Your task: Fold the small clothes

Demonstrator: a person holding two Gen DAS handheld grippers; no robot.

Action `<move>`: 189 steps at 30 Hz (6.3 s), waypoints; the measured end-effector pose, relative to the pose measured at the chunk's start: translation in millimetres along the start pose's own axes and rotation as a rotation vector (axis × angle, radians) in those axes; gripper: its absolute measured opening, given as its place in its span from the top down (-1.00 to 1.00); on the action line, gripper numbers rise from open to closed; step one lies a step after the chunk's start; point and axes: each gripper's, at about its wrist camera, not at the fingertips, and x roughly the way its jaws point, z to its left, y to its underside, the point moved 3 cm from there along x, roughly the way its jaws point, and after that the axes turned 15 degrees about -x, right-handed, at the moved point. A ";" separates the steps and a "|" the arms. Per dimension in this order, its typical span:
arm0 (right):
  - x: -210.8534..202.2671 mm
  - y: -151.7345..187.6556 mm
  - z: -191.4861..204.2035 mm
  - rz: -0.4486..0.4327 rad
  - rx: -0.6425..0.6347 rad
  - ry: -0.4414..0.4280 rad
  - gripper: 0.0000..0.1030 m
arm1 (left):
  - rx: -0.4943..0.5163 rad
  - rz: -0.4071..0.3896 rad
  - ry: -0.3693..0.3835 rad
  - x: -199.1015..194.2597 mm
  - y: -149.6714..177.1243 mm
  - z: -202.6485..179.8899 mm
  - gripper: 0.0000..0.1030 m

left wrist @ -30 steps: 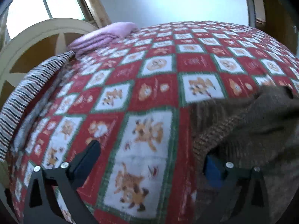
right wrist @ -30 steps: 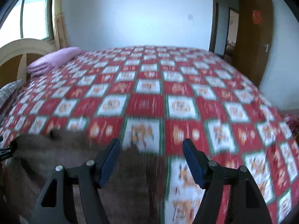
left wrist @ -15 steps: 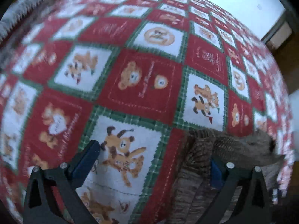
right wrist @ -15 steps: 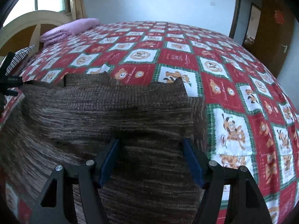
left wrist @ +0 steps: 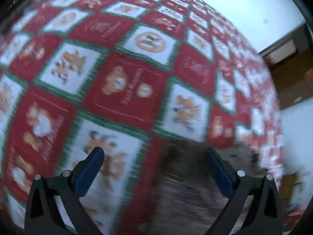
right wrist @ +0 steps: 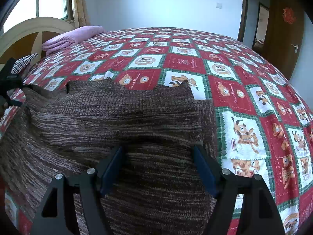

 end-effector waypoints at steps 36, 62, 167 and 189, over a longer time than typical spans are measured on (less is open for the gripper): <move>-89.6 86.3 -3.8 0.029 0.070 -0.111 0.64 | 0.345 -0.386 -0.125 -42.0 158.2 87.7 -0.99; -76.3 40.7 124.9 0.048 -0.220 -0.279 0.05 | 0.419 -0.403 -0.210 -34.5 181.0 85.4 -1.00; -76.7 -3.1 361.9 -0.241 -0.839 0.059 -0.12 | 0.406 -0.257 0.033 3.0 69.1 16.2 -0.84; -128.9 -7.8 294.4 -0.304 -0.582 -0.187 0.90 | 0.382 -0.220 0.214 -52.7 70.4 -24.5 0.86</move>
